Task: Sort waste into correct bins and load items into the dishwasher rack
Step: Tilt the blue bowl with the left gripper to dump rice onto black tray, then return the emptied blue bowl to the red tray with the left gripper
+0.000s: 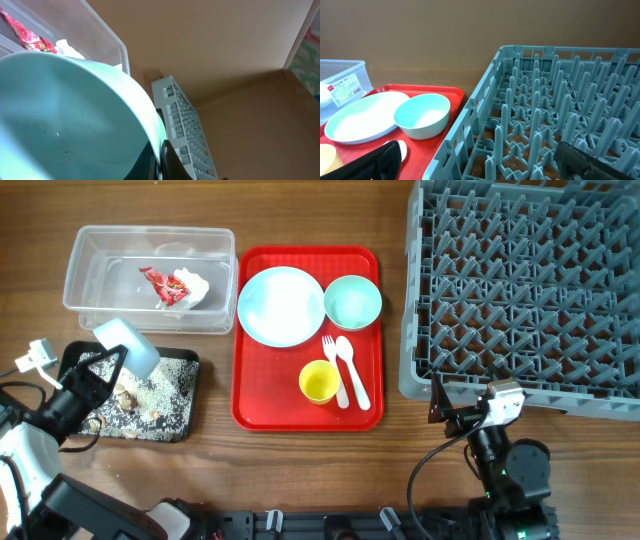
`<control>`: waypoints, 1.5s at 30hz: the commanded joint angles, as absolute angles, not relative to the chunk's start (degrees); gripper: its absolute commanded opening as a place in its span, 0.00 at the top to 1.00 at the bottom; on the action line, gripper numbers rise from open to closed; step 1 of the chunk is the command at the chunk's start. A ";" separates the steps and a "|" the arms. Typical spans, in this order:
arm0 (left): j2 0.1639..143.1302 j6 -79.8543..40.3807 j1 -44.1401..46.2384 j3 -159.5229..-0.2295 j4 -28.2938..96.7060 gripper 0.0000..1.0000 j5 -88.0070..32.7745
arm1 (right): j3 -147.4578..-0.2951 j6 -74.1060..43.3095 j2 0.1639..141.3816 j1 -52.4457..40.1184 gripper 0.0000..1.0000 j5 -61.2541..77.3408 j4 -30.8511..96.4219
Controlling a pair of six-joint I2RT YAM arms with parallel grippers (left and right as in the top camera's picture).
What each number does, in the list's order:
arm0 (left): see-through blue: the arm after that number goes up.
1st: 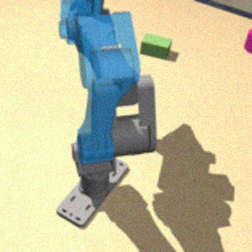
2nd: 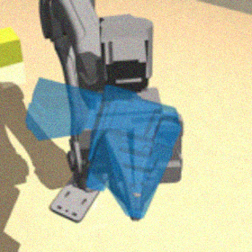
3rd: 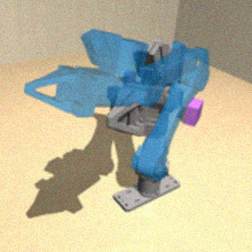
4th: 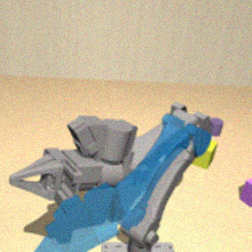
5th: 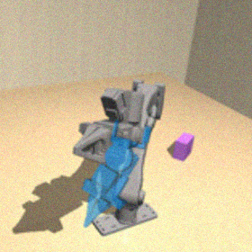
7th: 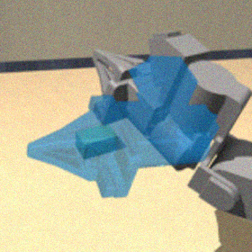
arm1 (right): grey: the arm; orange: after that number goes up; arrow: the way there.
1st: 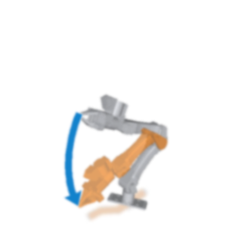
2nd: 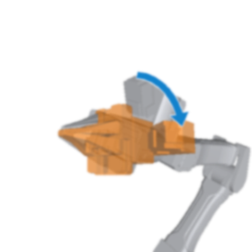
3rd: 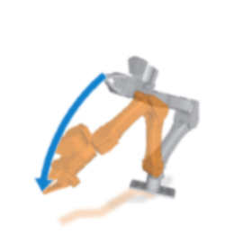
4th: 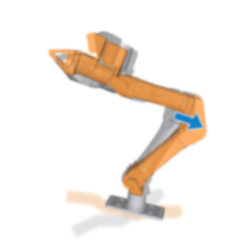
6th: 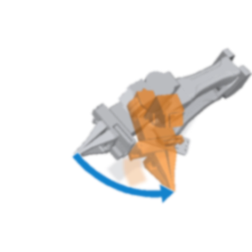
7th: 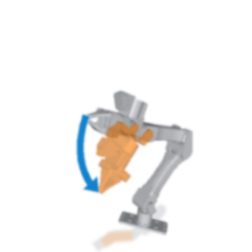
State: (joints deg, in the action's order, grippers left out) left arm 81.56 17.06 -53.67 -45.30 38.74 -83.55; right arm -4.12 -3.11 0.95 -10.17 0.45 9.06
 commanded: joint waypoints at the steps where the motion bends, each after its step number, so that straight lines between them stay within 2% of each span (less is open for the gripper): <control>1: 82.19 17.56 -53.19 -44.88 38.79 0.96 -83.48 | -4.03 -2.57 0.58 -9.93 0.00 1.39 8.84; 10: 82.26 17.58 -52.14 -44.88 38.96 0.96 -88.88 | -4.03 -2.57 0.58 -9.93 0.00 1.39 8.84; 14: 82.32 17.54 -52.07 -44.88 37.80 0.96 -79.77 | -4.03 -2.59 0.58 -9.93 0.00 1.39 8.84; 17: 82.30 18.33 -51.86 -44.88 39.72 0.96 -84.01 | -4.03 -2.59 0.58 -9.93 0.00 1.39 8.84; 22: 82.30 22.48 -51.79 -44.88 41.74 0.96 -83.81 | -4.03 -2.57 0.58 -9.93 0.00 1.39 8.84; 30: 82.26 18.83 -51.51 -44.88 45.36 0.96 -81.28 | -4.03 -2.59 0.58 -9.93 0.00 1.39 8.84; 34: 80.31 18.11 -50.24 -45.01 45.95 0.96 -74.26 | -4.03 -2.57 0.58 -9.93 0.00 1.39 8.84; 39: 73.89 16.97 -47.13 -45.41 45.69 0.96 -72.93 | -4.03 -2.57 0.58 -9.93 0.00 1.39 8.84; 45: 61.08 8.40 -38.24 -47.59 42.96 0.96 -57.19 | -4.03 -2.57 0.58 -9.93 0.00 1.39 8.84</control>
State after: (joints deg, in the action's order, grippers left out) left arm 68.25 14.04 -43.66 -45.39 44.38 -67.35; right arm -4.12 -3.11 0.95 -10.17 0.45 9.06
